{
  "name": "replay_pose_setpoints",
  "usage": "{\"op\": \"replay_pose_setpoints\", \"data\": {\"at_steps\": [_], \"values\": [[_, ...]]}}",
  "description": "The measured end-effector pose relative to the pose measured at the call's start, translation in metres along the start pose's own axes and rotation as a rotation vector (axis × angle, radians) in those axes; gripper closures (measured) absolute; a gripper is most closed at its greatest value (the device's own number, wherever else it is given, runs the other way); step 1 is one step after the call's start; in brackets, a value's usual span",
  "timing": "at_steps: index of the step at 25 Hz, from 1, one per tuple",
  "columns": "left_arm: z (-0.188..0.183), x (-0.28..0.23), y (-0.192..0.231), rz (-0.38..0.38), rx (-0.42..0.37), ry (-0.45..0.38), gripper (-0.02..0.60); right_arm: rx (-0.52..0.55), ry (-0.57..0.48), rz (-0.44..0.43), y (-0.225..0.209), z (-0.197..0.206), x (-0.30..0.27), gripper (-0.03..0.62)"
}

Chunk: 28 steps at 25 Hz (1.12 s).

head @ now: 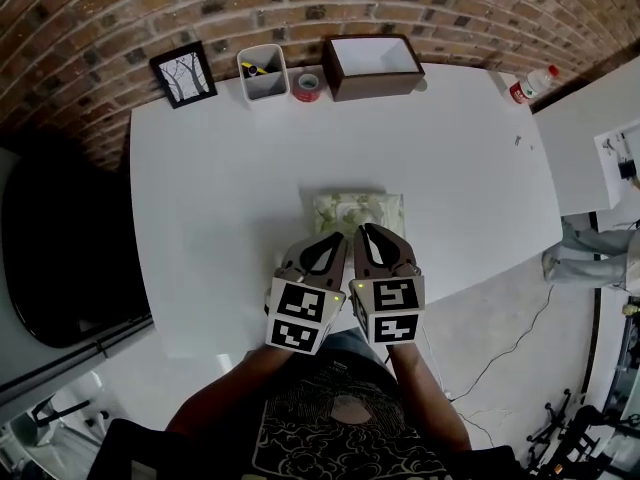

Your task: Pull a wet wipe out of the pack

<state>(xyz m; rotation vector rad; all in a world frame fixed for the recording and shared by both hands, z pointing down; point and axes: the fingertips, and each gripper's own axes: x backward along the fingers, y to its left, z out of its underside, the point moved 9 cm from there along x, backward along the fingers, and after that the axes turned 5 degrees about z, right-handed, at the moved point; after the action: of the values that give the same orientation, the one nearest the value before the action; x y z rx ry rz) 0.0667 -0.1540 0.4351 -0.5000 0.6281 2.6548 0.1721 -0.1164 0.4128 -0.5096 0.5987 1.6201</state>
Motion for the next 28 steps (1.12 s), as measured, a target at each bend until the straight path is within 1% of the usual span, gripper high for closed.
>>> {"op": "replay_pose_setpoints", "data": {"at_steps": [4,9,11,13,28], "values": [[0.001,-0.003,-0.002,-0.022,0.016,0.001,0.565,0.027,0.023,-0.013,-0.005,0.002,-0.005,0.572],[-0.002,-0.008,-0.001,-0.037,0.02,-0.003,0.565,0.051,0.044,-0.009,-0.009,0.002,-0.013,0.569],[-0.002,-0.01,-0.001,-0.043,0.02,-0.003,0.565,0.055,0.058,-0.017,-0.011,0.003,-0.016,0.547],[-0.003,-0.011,-0.002,-0.048,0.022,-0.002,0.565,0.058,0.071,-0.029,-0.012,0.004,-0.018,0.507],[-0.002,-0.009,0.003,-0.102,0.041,-0.001,0.565,0.085,0.124,-0.046,-0.019,-0.001,-0.038,0.505]]}}
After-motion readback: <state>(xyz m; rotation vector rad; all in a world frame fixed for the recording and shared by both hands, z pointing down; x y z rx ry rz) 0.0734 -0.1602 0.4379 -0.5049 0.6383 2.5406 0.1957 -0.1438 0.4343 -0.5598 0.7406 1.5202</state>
